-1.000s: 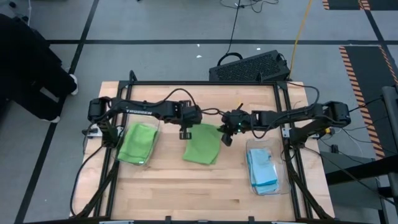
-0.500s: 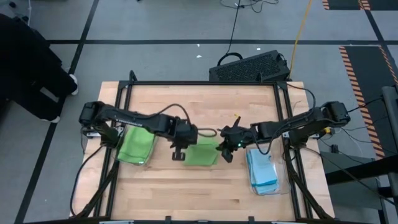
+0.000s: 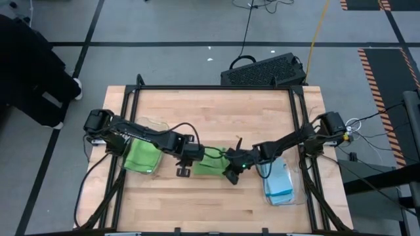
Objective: Sort microfiber towel by color & place in baskets
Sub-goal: Fold the green microfiber towel, then put the folded green microfiber towel into the left transparent bin
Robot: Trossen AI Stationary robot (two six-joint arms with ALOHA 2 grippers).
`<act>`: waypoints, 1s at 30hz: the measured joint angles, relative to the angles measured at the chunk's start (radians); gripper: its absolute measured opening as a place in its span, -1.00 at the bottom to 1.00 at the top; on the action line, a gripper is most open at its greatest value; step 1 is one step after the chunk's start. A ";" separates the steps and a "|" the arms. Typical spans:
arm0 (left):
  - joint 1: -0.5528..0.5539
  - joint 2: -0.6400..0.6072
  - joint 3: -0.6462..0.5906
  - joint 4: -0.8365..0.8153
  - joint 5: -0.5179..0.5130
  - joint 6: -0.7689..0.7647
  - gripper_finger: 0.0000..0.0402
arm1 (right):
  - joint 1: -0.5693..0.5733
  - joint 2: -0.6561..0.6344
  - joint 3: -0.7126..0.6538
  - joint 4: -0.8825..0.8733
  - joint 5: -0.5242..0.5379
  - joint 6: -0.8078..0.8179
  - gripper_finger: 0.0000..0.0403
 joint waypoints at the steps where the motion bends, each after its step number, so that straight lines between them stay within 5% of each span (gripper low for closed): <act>1: 0.000 0.000 0.001 -0.009 0.000 -0.011 -0.49 | -0.001 0.003 0.000 0.000 -0.022 0.002 -0.64; 7: 0.001 -0.002 0.043 -0.191 -0.013 -0.010 -0.06 | -0.004 -0.065 0.001 0.010 -0.072 -0.010 -0.14; 11: 0.020 -0.006 0.071 -0.215 -0.062 -0.033 0.13 | -0.004 -0.154 0.001 -0.013 -0.012 -0.058 0.08; 20: 0.129 0.041 0.044 0.182 -0.042 -0.130 0.16 | -0.018 -0.276 0.002 -0.125 0.144 -0.122 0.11; 24: 0.185 0.074 0.044 0.189 -0.038 -0.111 0.19 | -0.017 -0.272 0.002 -0.134 0.143 -0.095 0.10; 30: 0.210 0.138 0.044 0.147 0.149 -0.089 0.30 | -0.006 -0.268 0.002 -0.143 0.139 -0.048 0.10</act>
